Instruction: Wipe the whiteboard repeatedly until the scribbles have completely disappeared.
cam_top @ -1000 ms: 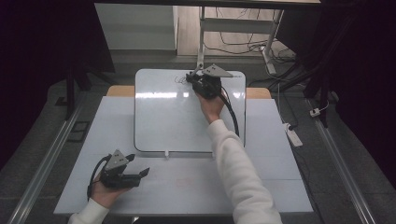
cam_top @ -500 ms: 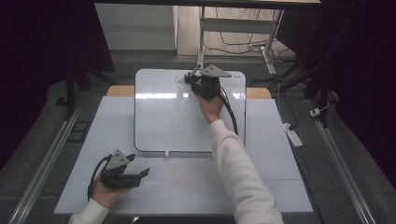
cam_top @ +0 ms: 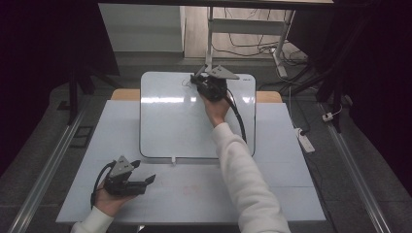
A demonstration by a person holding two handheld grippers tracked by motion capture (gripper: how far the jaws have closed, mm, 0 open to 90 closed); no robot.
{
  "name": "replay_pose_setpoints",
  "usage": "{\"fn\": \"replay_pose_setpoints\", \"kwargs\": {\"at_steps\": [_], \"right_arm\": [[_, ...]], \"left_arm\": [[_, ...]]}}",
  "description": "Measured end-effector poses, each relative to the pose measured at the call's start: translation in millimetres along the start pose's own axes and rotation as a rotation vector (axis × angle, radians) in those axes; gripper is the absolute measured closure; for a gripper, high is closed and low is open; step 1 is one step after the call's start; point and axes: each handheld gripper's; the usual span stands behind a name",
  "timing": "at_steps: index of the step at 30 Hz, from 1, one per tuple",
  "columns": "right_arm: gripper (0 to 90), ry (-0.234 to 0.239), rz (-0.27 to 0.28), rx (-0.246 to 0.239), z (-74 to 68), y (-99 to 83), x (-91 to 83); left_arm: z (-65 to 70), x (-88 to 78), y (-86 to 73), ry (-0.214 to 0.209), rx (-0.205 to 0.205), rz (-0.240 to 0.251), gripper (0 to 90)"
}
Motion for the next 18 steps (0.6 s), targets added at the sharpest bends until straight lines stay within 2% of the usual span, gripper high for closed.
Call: {"fn": "replay_pose_setpoints", "kwargs": {"at_steps": [2,4,7,9,10,11,13,14,17,18], "right_arm": [[77.8,0.059,-0.05,-0.056,-12.5,-4.7,4.5],[77.8,0.059,-0.059,-0.077,-14.1,-3.5,5.5],[77.8,0.0,-0.005,-0.016,-1.3,2.2,2.4],[77.9,-0.001,0.004,0.0,-1.2,1.1,2.4],[77.8,0.019,-0.01,-0.01,-5.3,-0.8,3.9],[77.8,0.058,-0.034,-0.042,-12.5,-4.0,7.1],[77.8,0.068,-0.051,-0.096,-21.1,-6.0,11.6],[77.8,0.063,-0.043,-0.088,-20.3,-4.6,12.7],[77.8,0.021,0.011,-0.015,-10.8,1.0,13.9],[77.8,0.017,0.019,-0.01,-9.4,1.8,15.0]], "left_arm": [[-0.2,0.6,0.1,-0.001,-0.001,-0.001,22.6],[0.4,0.3,0.0,-0.001,0.002,-0.002,22.6],[1.1,-0.4,0.2,0.001,0.004,0.001,22.6],[0.7,0.0,0.2,0.0,0.003,0.0,22.7],[0.4,0.4,0.3,-0.001,0.002,-0.002,22.6],[0.3,0.7,0.3,-0.001,0.003,-0.002,22.6],[0.5,1.1,0.4,-0.002,0.004,-0.004,22.6],[0.8,0.9,0.3,0.0,0.005,-0.004,22.6],[1.0,-0.3,0.2,0.002,0.004,-0.002,22.6],[0.8,-0.2,0.2,0.001,0.003,-0.001,22.6]]}}
Point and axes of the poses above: each handheld gripper's, and its own axes: x roughly forward along the jaws, y roughly out of its top, z roughly to its right, and after that the axes turned 5 degrees about x, right-handed
